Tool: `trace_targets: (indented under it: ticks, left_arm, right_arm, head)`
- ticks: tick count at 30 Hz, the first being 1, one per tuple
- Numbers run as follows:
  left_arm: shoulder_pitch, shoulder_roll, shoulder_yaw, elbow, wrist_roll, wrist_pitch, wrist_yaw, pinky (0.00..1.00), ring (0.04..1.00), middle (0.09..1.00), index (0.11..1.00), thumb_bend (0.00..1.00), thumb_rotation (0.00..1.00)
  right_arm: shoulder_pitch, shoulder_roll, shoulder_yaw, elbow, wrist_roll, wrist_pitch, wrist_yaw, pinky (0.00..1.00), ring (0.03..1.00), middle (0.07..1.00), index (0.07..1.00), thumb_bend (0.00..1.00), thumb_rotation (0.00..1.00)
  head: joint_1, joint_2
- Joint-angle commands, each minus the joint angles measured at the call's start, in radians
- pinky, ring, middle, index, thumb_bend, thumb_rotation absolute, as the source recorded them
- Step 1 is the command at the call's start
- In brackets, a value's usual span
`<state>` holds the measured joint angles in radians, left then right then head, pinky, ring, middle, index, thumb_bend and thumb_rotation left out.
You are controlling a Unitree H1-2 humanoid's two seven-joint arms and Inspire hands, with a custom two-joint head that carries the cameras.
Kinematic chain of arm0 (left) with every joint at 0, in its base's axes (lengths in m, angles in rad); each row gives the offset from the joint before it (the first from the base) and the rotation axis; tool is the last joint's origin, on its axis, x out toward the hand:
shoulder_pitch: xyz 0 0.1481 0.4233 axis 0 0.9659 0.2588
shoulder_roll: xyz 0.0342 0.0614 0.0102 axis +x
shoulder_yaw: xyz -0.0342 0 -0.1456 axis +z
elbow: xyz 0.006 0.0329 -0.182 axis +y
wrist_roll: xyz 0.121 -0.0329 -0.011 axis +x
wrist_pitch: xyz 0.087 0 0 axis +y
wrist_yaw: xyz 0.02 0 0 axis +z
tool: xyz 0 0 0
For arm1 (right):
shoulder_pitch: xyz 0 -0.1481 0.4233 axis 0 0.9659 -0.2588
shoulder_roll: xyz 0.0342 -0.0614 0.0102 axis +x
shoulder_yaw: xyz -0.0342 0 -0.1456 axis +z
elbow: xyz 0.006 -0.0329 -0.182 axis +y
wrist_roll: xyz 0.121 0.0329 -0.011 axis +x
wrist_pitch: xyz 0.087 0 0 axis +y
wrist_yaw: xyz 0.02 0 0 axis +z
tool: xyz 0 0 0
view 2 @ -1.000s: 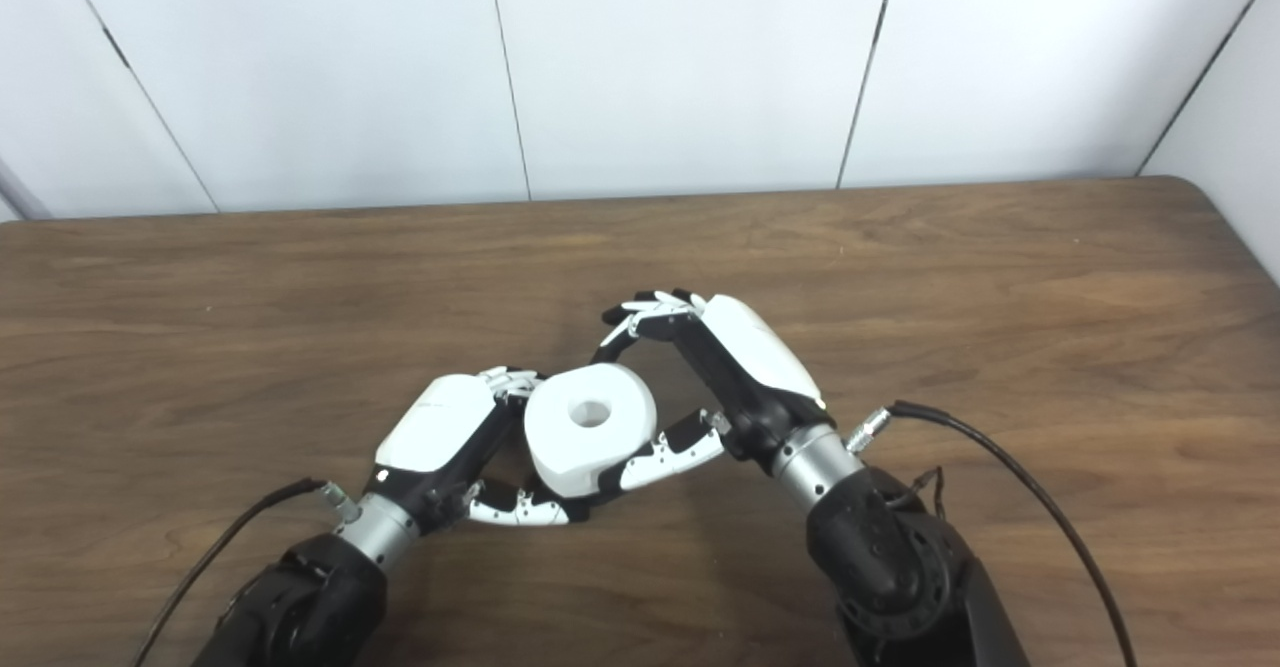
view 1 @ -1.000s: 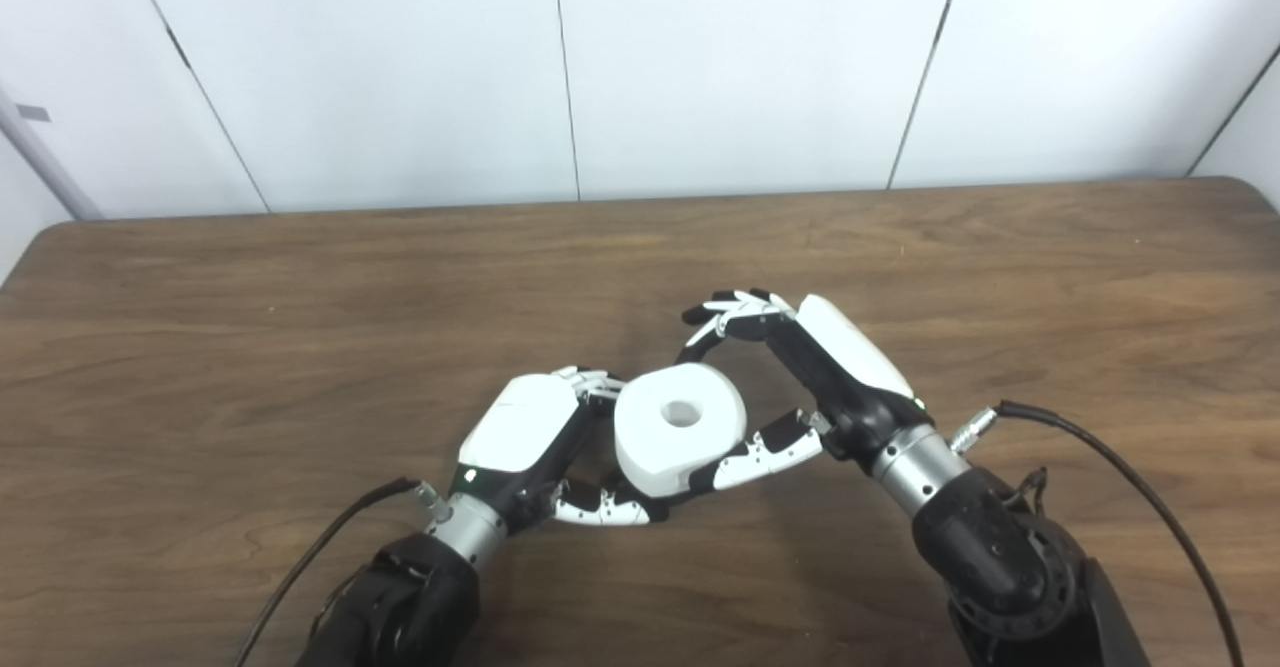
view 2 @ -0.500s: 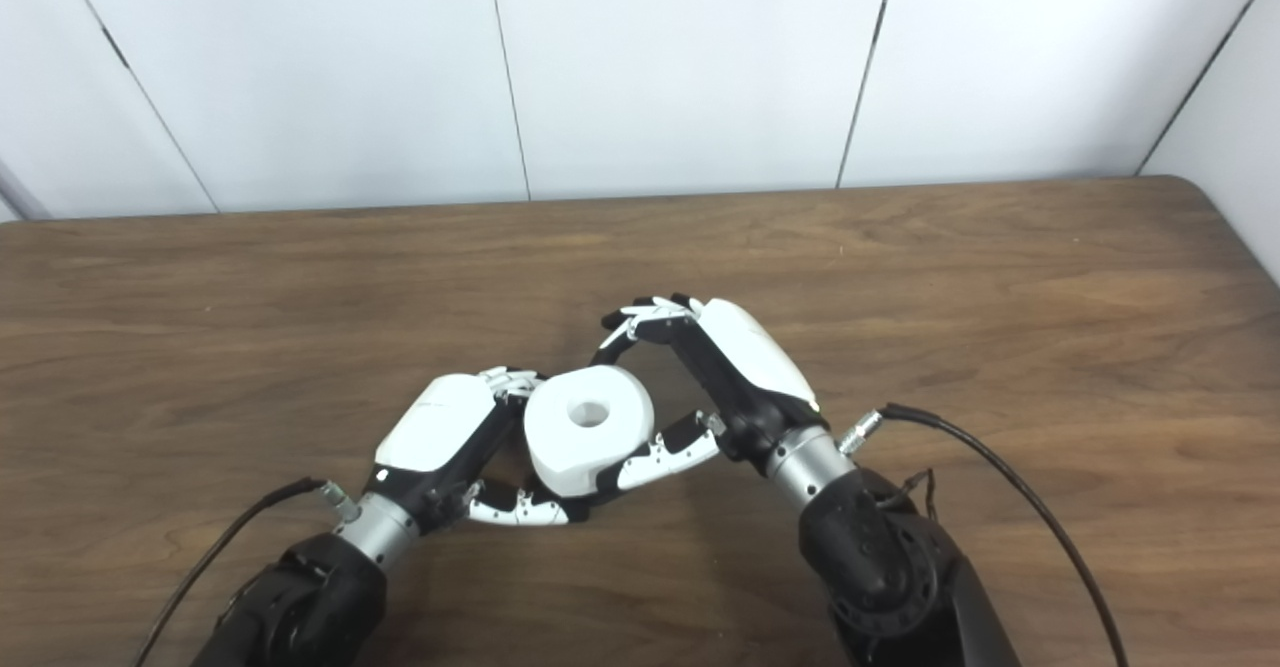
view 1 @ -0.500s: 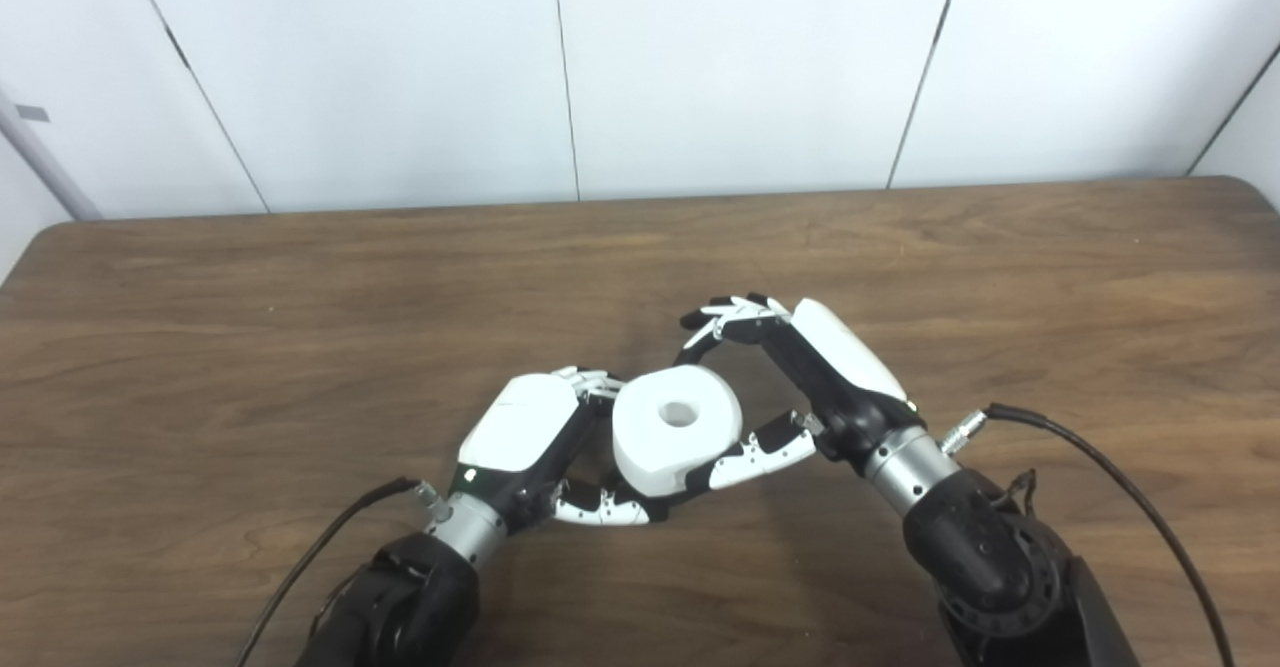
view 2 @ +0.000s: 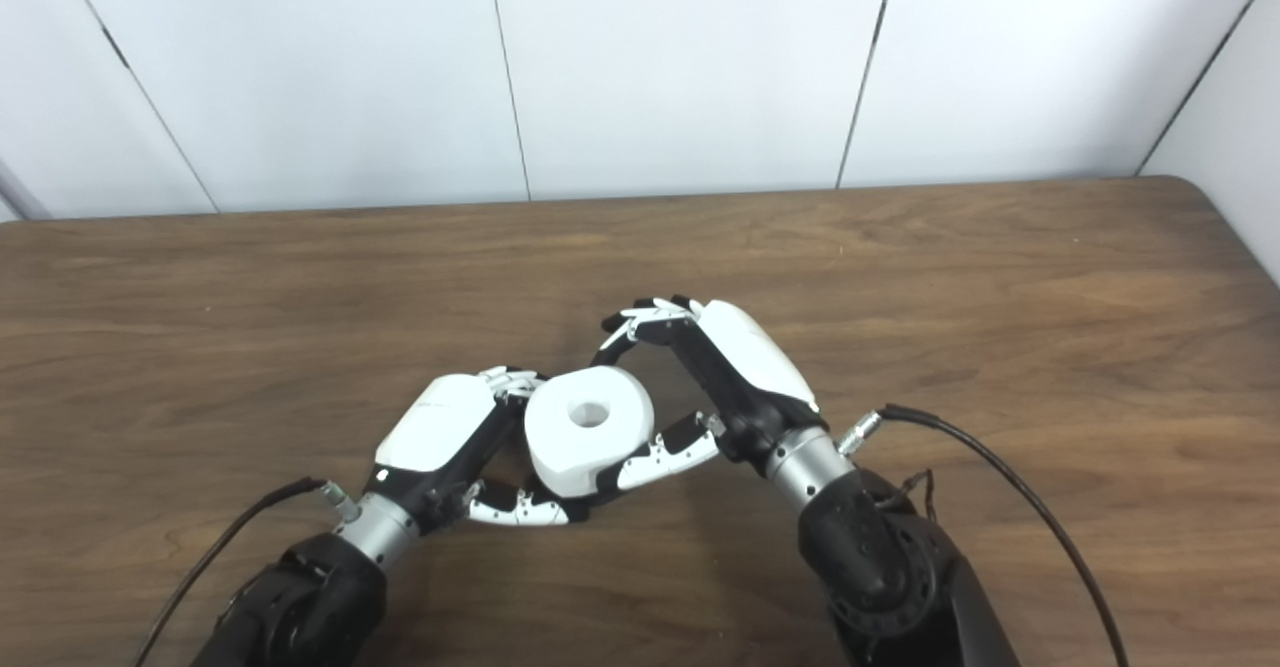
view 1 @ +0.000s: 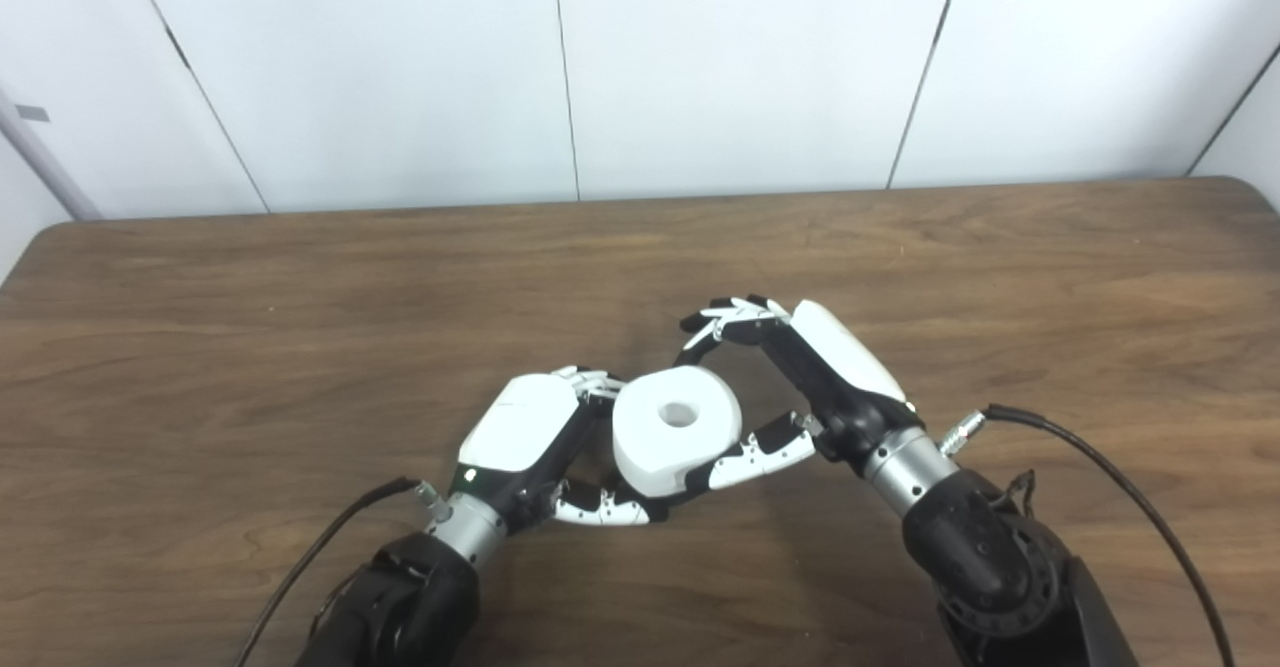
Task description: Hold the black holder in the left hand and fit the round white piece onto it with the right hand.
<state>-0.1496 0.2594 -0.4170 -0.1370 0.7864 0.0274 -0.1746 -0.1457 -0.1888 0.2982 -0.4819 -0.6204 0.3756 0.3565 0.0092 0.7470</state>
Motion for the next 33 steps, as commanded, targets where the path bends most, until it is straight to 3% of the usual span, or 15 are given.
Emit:
trace_targets:
  ticks: [1, 11, 12, 13, 16, 20, 24, 33]
  left_arm:
    - [0.003, 0.006, -0.014, 0.004, 0.008, 0.004, -0.036, 0.9, 0.832, 0.772, 0.484, 0.52, 0.06]
    - [0.003, 0.006, -0.012, 0.0, 0.007, 0.013, -0.042, 0.9, 0.835, 0.775, 0.484, 0.52, 0.05]
    - [0.003, 0.006, -0.012, 0.001, 0.007, 0.013, -0.042, 0.91, 0.835, 0.775, 0.484, 0.52, 0.05]
    - [0.003, 0.006, -0.011, 0.001, 0.007, 0.014, -0.042, 0.91, 0.835, 0.775, 0.484, 0.52, 0.05]
    - [0.003, 0.007, -0.012, 0.001, 0.008, 0.016, -0.045, 0.91, 0.836, 0.776, 0.484, 0.52, 0.06]
    - [0.003, 0.008, -0.011, 0.004, 0.004, 0.01, -0.042, 0.91, 0.835, 0.775, 0.484, 0.52, 0.05]
    - [0.002, 0.009, -0.01, 0.009, 0.003, 0.002, -0.036, 0.9, 0.831, 0.77, 0.484, 0.52, 0.05]
    - [0.0, 0.012, -0.011, 0.008, 0.003, 0.003, -0.041, 0.9, 0.834, 0.773, 0.484, 0.52, 0.05]
  right_arm:
    - [-0.032, -0.006, -0.002, -0.017, -0.002, -0.028, -0.006, 1.0, 0.925, 0.814, 0.487, 0.53, 0.14]
    - [-0.042, -0.02, 0.006, -0.021, -0.008, -0.001, 0.024, 1.0, 0.934, 0.824, 0.491, 0.52, 0.15]
    - [-0.041, -0.022, 0.006, -0.021, -0.008, -0.001, 0.027, 1.0, 0.934, 0.825, 0.533, 0.76, 0.2]
    - [-0.041, -0.023, 0.006, -0.022, -0.01, 0.0, 0.031, 1.0, 0.935, 0.827, 0.562, 0.9, 0.23]
    - [-0.042, -0.025, 0.006, -0.025, -0.015, 0.006, 0.04, 1.0, 0.939, 0.834, 0.588, 0.99, 0.25]
    - [-0.045, -0.031, 0.012, -0.025, -0.033, 0.012, 0.054, 1.0, 0.942, 0.847, 0.636, 1.0, 0.26]
    - [-0.054, -0.043, 0.023, -0.027, -0.061, 0.019, 0.081, 0.99, 0.947, 0.868, 0.742, 1.0, 0.31]
    - [-0.052, -0.041, 0.015, -0.029, -0.061, 0.025, 0.087, 0.98, 0.95, 0.892, 0.8, 1.0, 0.34]
  head:
    - [0.0, 0.0]
    - [-0.005, -0.003]
    - [-0.006, -0.003]
    - [-0.006, -0.003]
    - [-0.006, -0.003]
    - [-0.01, -0.005]
    - [-0.01, -0.005]
    - [-0.013, -0.008]
